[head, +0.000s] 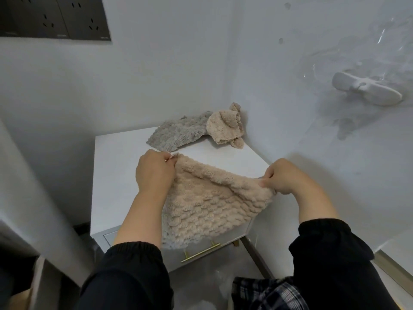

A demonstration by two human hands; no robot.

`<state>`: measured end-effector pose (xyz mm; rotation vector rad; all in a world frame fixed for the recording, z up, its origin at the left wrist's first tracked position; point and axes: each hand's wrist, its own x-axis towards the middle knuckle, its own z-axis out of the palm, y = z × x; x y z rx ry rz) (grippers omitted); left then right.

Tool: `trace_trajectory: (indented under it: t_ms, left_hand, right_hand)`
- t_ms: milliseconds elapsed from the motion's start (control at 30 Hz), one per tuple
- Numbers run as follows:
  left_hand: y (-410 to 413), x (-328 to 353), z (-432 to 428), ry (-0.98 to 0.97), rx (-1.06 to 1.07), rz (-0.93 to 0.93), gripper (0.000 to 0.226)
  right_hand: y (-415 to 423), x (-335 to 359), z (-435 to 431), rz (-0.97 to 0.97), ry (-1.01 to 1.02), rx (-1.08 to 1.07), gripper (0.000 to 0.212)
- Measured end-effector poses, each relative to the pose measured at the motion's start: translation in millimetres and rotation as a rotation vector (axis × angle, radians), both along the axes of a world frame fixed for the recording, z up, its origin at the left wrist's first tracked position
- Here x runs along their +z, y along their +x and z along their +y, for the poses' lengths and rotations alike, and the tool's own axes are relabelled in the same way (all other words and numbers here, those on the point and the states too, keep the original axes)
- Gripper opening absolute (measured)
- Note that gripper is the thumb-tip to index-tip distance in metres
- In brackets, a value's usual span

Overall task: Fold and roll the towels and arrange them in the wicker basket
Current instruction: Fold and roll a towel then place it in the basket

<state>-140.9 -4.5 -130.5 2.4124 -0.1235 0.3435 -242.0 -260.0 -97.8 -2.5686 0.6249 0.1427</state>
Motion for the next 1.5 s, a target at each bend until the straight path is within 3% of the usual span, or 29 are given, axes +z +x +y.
trace_trajectory:
  t_ms: [100,167,233,300,433,567,700,767,900,1000,1067,1167,1267,1367,1500]
  left_hand:
    - [-2.6,0.2,5.2,0.006,0.022,0.079,0.029]
    - [-3.1,0.0,8.1,-0.042,0.04,0.112,0.033]
    - [-1.7,-1.0,10.7,-0.132,0.064,0.131,0.038]
    - [0.1,0.9,12.4,-0.215,0.089,0.131,0.031]
    - [1.2,0.0,11.6,-0.293,0.085,0.105,0.027]
    - [6.1,-3.7,12.6,-0.395,0.108,0.162,0.028]
    - [7.9,2.7,5.3,-0.865,0.015,0.312,0.03]
    - [11.0,4.8,1.9,-1.053,-0.021,0.358,0.026]
    - [19.5,11.4,0.0,-1.252,-0.101,0.325,0.017]
    - [22.3,18.1,1.1,-1.441,-0.186,0.315,0.021]
    - [20.9,19.0,3.4,-1.514,-0.197,0.334,0.024]
    - [14.8,12.8,8.2,-1.438,-0.104,0.415,0.025]
    - [9.9,10.3,14.7,-1.319,-0.003,0.503,0.015]
    - [7.9,16.4,20.8,-1.186,-0.013,0.56,0.006]
    - [-0.7,28.2,32.2,-0.964,-0.092,0.57,0.011]
  right_hand:
    - [-1.2,-4.1,-0.5,0.11,0.012,-0.003,0.018]
    - [1.6,-7.7,-3.8,0.087,-0.053,-0.052,0.028]
    - [4.3,-9.6,-5.7,-0.012,-0.133,-0.111,0.044]
    - [6.6,-12.2,-8.9,-0.21,-0.128,-0.185,0.045]
    - [12.3,-16.4,-11.5,-0.524,0.201,-0.3,0.031]
    - [17.2,-19.0,0.9,-0.45,0.66,-0.4,0.02]
    - [28.1,-18.6,8.6,-0.436,0.963,-0.387,0.017]
    - [35.5,-19.2,9.9,-0.489,1.051,-0.36,0.017]
    - [49.8,-17.3,15.3,-0.694,1.111,-0.254,0.02]
    - [55.3,-12.2,16.5,-0.838,1.236,-0.171,0.02]
    - [55.9,-13.5,14.3,-0.834,1.272,-0.179,0.016]
    - [53.5,-22.9,8.3,-0.761,1.146,-0.283,0.012]
    - [44.7,-24.9,3.2,-0.674,1.023,-0.351,0.023]
    - [33.7,-18.1,-0.7,-0.608,1.094,-0.36,0.024]
    - [19.3,-11.8,-9.2,-0.464,1.161,-0.349,0.023]
